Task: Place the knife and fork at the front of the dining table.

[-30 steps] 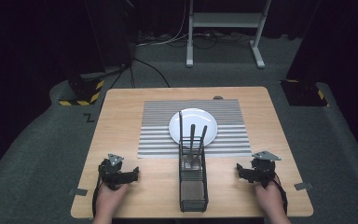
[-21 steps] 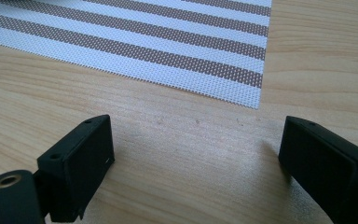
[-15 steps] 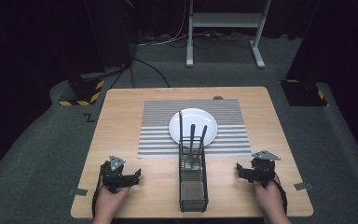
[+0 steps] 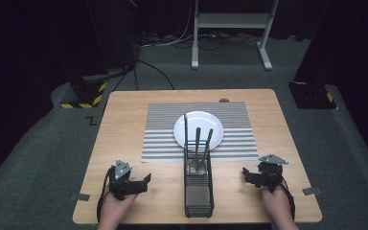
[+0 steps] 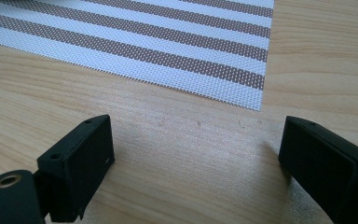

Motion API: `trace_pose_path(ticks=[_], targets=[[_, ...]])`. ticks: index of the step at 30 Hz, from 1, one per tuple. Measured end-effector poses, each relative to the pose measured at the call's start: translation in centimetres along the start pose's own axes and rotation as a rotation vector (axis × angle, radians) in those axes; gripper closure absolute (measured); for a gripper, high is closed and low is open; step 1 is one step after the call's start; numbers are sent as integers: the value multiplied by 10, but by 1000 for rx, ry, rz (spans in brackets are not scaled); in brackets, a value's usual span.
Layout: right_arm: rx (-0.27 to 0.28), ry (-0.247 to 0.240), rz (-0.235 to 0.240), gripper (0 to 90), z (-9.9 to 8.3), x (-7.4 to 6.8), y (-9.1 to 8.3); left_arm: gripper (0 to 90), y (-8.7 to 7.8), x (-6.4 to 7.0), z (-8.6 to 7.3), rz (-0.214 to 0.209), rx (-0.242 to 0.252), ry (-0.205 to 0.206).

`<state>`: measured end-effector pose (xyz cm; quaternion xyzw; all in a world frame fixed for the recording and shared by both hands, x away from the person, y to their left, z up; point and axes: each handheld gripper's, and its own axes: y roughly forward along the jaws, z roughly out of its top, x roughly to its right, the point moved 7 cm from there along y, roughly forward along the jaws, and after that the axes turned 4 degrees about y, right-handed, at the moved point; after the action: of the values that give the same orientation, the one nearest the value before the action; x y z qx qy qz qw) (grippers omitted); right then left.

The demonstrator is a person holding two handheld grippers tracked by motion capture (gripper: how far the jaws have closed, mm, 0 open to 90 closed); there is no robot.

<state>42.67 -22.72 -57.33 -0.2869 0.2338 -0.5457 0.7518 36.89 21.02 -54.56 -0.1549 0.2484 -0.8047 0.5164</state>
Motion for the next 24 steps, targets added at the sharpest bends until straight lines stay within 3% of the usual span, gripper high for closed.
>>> trace_pose_path(ticks=[4,9,13,24], targets=[[0,0,0,99,0,0,0,13,0,11,5,-34,32,10],[0,-1,1,100,0,0,0,16,-4,24,16,-107,87,-26],[1,-3,1,100,0,0,0,19,-9,32,26,-105,126,10],[1,-5,3,102,0,0,0,47,-12,45,48,-164,209,4]])
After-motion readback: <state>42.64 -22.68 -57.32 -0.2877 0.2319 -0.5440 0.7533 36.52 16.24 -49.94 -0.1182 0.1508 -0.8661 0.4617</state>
